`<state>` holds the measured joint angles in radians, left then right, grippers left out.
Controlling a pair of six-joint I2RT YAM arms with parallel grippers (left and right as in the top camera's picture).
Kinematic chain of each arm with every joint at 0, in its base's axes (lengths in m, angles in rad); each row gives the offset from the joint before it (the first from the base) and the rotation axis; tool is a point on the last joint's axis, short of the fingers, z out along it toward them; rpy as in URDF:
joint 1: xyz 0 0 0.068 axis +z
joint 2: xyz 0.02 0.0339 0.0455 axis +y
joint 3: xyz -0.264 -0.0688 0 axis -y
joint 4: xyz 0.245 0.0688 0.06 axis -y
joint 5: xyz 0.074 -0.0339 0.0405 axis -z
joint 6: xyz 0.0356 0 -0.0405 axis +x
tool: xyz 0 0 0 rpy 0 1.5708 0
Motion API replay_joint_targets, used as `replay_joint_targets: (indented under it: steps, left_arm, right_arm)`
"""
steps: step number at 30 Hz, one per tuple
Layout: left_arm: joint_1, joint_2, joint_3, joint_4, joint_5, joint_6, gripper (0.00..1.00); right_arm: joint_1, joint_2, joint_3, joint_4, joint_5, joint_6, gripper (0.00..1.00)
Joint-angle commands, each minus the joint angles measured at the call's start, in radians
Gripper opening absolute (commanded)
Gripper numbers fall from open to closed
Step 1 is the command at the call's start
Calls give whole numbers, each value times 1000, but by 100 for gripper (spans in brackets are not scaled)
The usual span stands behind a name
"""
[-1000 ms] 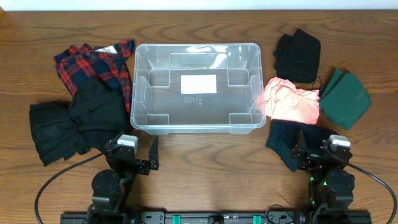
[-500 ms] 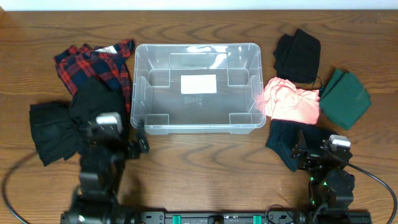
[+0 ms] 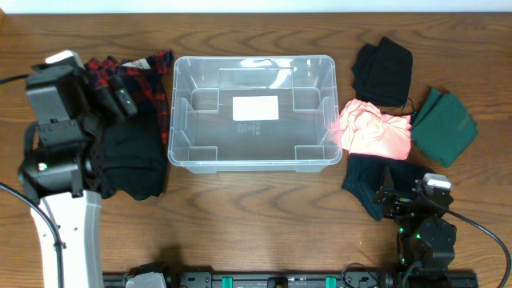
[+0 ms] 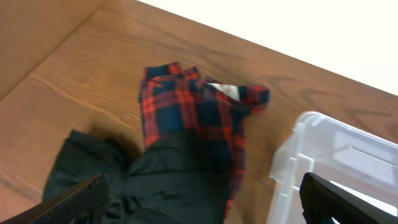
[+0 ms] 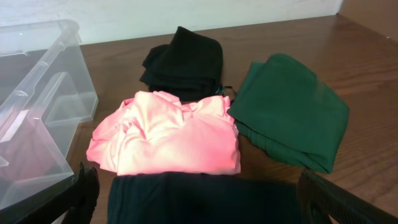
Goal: Pack container
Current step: 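Reach the left gripper to the black clothes and grasp them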
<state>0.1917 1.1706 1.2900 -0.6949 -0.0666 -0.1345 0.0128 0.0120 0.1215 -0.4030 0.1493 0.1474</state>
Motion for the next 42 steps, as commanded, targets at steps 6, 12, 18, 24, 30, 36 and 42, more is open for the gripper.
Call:
replay_joint_targets:
  steps: [6,12,18,24,30,36,42]
  left_arm:
    - [340,22,24,-183,68,-85,98]
    - [625,106,24,-212,328,38,98]
    - [758,296,24,-216,348,188,98]
    - [817,483,24,-166,363,307,98]
    - [869,647,24,-86,580,442,98]
    - [878,803,24,-10,707,504,99]
    - [878,872,24,89,740,504,98]
  right_arm:
    - [7,-5,-3,-1,0,-14,99]
    - [7,-5,-3,-1,0,-14,99]
    - [7,-5,-3,-1,0,-14,99]
    - [7,-5,-3,-1,0,-14,99]
    - [7,-5,-3,-1,0,-14,99]
    - [7,-5,-3,-1,0,-14,99]
    - [7,-5,-3,-1,0,-14,99]
